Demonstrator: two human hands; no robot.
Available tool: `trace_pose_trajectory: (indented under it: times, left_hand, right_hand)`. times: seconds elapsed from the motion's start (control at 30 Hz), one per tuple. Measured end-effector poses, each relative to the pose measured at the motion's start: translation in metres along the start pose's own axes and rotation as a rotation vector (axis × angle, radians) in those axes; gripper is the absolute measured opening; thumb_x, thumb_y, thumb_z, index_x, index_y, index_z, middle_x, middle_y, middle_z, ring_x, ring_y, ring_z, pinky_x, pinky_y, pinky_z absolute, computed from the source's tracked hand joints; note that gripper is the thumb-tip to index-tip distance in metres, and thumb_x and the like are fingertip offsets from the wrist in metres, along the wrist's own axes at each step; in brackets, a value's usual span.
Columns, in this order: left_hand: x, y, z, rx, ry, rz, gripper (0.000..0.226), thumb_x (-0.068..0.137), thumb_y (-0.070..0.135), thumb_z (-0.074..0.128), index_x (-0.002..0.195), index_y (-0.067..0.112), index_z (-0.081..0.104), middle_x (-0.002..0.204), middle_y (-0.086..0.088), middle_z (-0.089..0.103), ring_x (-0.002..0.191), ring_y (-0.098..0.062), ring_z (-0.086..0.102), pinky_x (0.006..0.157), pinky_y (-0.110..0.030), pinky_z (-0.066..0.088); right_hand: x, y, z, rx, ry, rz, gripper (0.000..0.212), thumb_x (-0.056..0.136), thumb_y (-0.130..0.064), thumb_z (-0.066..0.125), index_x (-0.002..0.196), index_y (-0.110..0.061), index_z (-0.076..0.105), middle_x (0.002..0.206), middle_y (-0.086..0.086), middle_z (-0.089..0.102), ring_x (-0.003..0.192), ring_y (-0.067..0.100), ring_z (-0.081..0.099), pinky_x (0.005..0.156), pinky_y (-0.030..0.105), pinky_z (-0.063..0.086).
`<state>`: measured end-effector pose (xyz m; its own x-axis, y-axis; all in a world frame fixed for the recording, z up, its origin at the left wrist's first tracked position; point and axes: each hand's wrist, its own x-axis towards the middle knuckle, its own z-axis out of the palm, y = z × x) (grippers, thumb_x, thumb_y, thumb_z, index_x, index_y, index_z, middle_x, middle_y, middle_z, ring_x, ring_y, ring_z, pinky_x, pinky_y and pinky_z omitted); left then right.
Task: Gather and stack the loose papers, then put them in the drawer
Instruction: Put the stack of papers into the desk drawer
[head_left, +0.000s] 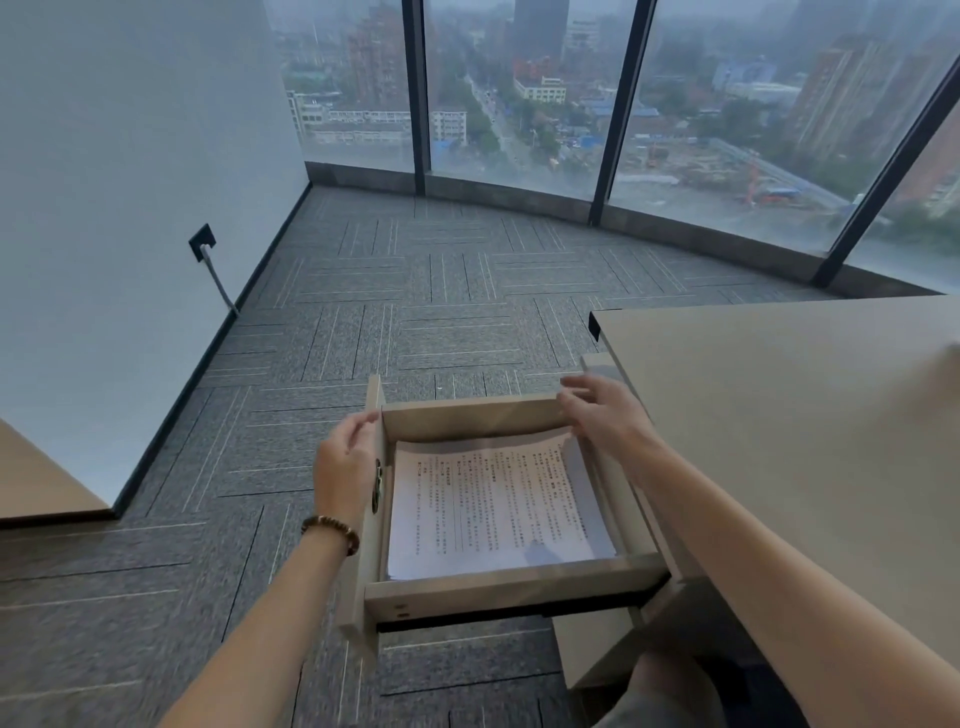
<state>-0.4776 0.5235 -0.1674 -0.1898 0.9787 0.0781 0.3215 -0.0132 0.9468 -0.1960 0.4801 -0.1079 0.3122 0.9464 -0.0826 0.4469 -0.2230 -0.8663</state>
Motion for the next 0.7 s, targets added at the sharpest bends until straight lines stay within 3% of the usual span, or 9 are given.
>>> trace_pose_trajectory:
  times: [0.07,0.13,0.17,0.23,0.3,0.43,0.53,0.7]
  left_hand:
    - [0.008,-0.011,-0.006,-0.077,0.008,-0.092,0.031,0.1,0.019,0.045,0.125,0.019,0.063,0.123,-0.001,0.065,0.103,-0.014,0.061,0.092,-0.034,0.051]
    - [0.014,-0.021,-0.006,-0.211,-0.037,-0.295,0.035,0.101,0.023,0.044,0.132,0.014,0.056,0.137,-0.005,0.056,0.123,-0.019,0.052,0.105,-0.038,0.041]
    - [0.016,-0.027,-0.005,-0.318,-0.056,-0.43,0.034,0.101,0.026,0.044,0.129,0.011,0.057,0.133,-0.011,0.058,0.121,-0.026,0.055,0.103,-0.042,0.044]
    - [0.017,-0.034,-0.005,-0.521,-0.106,-0.66,0.029,0.102,0.029,0.041,0.111,0.009,0.06,0.092,-0.016,0.067,0.084,-0.03,0.063,0.075,-0.04,0.053]
    - [0.021,-0.042,-0.007,-0.551,-0.16,-0.751,0.032,0.105,0.026,0.034,0.096,0.007,0.058,0.068,-0.01,0.057,0.062,-0.024,0.05,0.055,-0.033,0.046]
    - [0.022,-0.047,-0.003,-0.438,-0.22,-0.715,0.026,0.104,0.007,0.035,0.099,0.016,0.059,0.077,-0.013,0.059,0.061,-0.023,0.052,0.047,-0.03,0.051]
    - [0.019,-0.05,0.007,-0.378,-0.201,-0.672,0.027,0.103,0.003,0.039,0.111,0.019,0.06,0.083,-0.014,0.065,0.063,-0.025,0.056,0.052,-0.034,0.052]
    - [0.01,-0.049,0.033,-0.379,-0.169,-0.602,0.025,0.102,0.004,0.043,0.115,0.017,0.061,0.081,-0.011,0.066,0.062,-0.022,0.059,0.043,-0.026,0.053]
  right_hand:
    - [-0.006,-0.009,-0.014,-0.036,0.07,-0.095,0.029,0.098,-0.022,0.061,0.126,-0.015,0.065,0.112,0.004,0.07,0.098,0.015,0.066,0.094,0.039,0.055]
    - [-0.013,-0.012,-0.027,-0.137,0.156,-0.148,0.026,0.098,-0.021,0.059,0.123,-0.019,0.067,0.107,-0.002,0.07,0.095,0.011,0.065,0.089,0.03,0.05]
    - [-0.016,-0.011,-0.033,-0.211,0.201,-0.17,0.026,0.099,-0.021,0.058,0.123,-0.02,0.067,0.107,-0.003,0.07,0.095,0.012,0.064,0.086,0.024,0.045]
    - [-0.019,-0.006,-0.042,-0.372,0.271,-0.218,0.028,0.099,-0.018,0.056,0.124,-0.017,0.067,0.116,0.0,0.067,0.102,0.021,0.063,0.083,0.022,0.037]
    - [-0.017,0.003,-0.051,-0.515,0.291,-0.228,0.03,0.099,-0.015,0.053,0.125,-0.012,0.067,0.131,0.005,0.061,0.114,0.031,0.058,0.09,0.029,0.037]
    - [-0.01,0.02,-0.056,-0.754,0.273,-0.118,0.028,0.101,-0.029,0.046,0.118,-0.017,0.065,0.135,0.014,0.055,0.127,0.036,0.048,0.112,0.047,0.029]
    - [-0.01,0.022,-0.053,-0.77,0.29,-0.129,0.029,0.103,-0.032,0.04,0.114,-0.018,0.062,0.126,0.01,0.057,0.123,0.034,0.048,0.114,0.049,0.028]
    - [-0.007,0.027,-0.053,-0.756,0.294,-0.127,0.028,0.103,-0.031,0.037,0.109,-0.019,0.061,0.123,0.008,0.058,0.126,0.033,0.048,0.118,0.051,0.024]
